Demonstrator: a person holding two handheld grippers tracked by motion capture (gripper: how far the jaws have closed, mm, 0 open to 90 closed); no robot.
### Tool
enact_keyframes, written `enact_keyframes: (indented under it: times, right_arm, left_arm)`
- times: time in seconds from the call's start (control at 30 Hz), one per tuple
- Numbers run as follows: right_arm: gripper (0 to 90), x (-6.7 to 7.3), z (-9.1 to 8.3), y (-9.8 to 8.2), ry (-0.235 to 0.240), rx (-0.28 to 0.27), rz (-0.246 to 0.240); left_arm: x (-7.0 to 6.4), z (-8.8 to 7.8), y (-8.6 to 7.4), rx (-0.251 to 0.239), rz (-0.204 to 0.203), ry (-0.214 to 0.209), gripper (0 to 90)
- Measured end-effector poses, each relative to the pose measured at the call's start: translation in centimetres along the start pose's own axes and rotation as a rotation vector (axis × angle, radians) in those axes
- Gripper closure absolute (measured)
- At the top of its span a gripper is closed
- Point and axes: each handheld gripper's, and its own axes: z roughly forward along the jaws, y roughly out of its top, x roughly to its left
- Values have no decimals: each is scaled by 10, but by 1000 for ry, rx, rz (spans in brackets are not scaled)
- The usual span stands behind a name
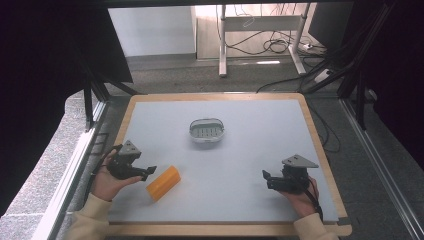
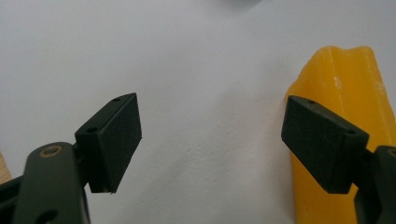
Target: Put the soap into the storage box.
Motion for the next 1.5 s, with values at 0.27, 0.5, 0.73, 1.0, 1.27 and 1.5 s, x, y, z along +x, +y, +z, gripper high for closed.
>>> enact_keyframes:
  times: [0.27,0.5,0.73,1.0,1.27,1.5]
  right_arm:
    - [117,0,2,-1,15,6,0]
    - [124,0,0,-1,20,2,21]
    - [129,-1,1,-3,13,6,21]
    - [131,-1,3,-1,7,9,19]
    - [135,0,3,-1,-3,10,2]
    - [139,1,2,-1,-10,13,-10]
  left_arm:
    - [0,-1,0,6,-5,-2,205]
    - [-4,-8,3,11,-4,-38,242]
    - [-5,-17,7,-1,-7,-41,246]
    - [-12,-25,14,16,-5,-58,247]
    - [-20,-29,20,13,16,-63,248]
    - [-25,-28,21,25,32,-76,246]
